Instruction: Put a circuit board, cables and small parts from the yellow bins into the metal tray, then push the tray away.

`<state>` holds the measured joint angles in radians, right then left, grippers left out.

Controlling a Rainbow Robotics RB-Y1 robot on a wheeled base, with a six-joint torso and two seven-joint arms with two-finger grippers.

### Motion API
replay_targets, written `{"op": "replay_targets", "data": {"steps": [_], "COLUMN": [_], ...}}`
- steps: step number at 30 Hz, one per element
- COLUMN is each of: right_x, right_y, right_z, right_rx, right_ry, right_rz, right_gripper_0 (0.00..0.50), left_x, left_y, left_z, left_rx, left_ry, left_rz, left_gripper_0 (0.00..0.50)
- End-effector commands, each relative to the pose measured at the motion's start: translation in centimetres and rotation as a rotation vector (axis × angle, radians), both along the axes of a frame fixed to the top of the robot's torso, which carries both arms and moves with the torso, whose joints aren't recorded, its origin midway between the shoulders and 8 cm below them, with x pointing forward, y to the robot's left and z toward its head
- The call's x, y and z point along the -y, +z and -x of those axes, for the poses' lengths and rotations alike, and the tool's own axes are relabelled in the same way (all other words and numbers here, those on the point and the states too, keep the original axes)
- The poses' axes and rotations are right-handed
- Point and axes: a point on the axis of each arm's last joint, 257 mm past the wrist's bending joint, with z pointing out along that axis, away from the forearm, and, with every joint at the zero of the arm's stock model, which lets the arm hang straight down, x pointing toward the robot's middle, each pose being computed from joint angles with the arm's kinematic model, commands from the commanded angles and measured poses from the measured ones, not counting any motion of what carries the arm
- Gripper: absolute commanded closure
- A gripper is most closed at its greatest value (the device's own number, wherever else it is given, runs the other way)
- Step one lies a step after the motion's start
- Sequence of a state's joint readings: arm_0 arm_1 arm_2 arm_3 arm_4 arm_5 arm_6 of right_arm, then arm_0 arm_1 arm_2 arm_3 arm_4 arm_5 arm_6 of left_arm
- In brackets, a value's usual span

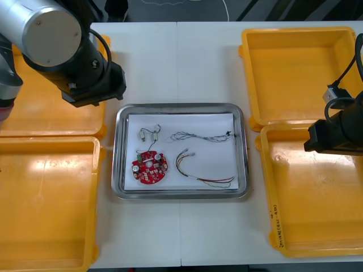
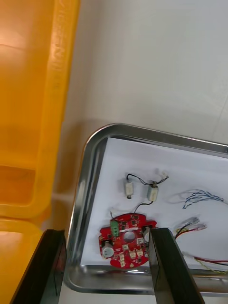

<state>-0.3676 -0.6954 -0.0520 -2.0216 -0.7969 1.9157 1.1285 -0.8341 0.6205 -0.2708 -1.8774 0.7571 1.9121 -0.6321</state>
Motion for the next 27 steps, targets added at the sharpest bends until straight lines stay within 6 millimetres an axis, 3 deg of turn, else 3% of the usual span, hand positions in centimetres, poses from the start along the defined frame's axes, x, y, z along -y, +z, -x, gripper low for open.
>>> {"op": "replay_targets", "data": {"steps": [1,17,27], "right_x": [-0.3,-0.6,-0.7], "right_y": [0.6,0.3,0.1], "right_z": [0.1,0.5,0.7], "right_rx": [0.017,0.003,-0.004], "right_ry": [0.003,0.009,0.019], "right_rz": [-0.026,-0.040,-0.041], "right_gripper_0": [0.000,0.000,0.000], "left_x": [-3.9,-13.2,-16.4], "left_y": [3.7,2.4,1.0], "left_z": [0.1,3.3,5.4], "left_rx": [0.089,0.116,0.098], "left_ry": [0.023,-0.007,-0.064], "left_rz": [0.002,-0.078,-0.143], "left_gripper_0": [0.000,0.000,0.000]}}
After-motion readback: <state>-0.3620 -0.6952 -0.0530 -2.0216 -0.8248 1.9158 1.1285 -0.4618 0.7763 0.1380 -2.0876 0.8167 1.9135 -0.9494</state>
